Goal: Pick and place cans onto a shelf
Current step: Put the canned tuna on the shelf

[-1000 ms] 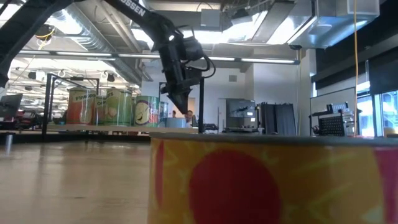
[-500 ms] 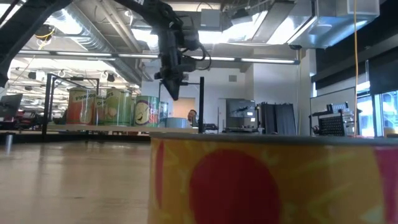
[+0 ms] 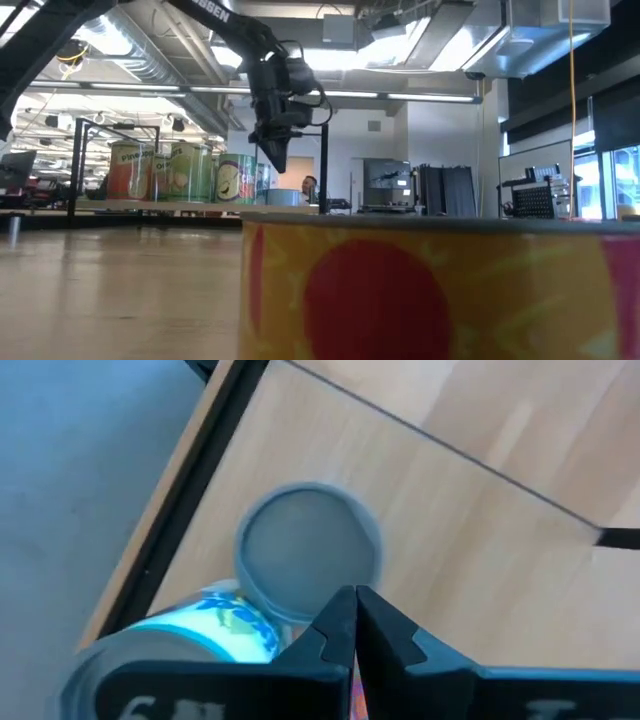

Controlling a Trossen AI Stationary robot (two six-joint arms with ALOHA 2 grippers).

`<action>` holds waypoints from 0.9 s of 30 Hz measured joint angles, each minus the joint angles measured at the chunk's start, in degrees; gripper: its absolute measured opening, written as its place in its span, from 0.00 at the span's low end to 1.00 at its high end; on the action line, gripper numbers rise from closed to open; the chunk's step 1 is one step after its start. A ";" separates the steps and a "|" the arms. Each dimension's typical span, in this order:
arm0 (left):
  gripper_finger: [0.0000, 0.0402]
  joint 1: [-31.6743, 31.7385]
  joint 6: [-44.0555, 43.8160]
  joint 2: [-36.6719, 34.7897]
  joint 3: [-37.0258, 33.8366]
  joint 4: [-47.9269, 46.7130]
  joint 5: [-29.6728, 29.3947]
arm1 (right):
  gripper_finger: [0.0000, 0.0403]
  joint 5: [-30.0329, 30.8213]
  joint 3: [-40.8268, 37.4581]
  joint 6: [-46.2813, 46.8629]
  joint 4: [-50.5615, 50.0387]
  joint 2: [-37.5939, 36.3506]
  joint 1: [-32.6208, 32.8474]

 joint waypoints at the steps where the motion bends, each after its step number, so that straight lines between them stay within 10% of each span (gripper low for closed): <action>1: 0.00 0.14 0.29 0.00 -0.29 0.26 -0.28 | 0.09 0.02 0.00 0.00 0.02 0.00 0.00; 27: 0.00 -1.40 12.00 1.18 -0.59 -1.44 0.14 | 0.09 0.02 0.00 0.00 2.43 0.00 0.02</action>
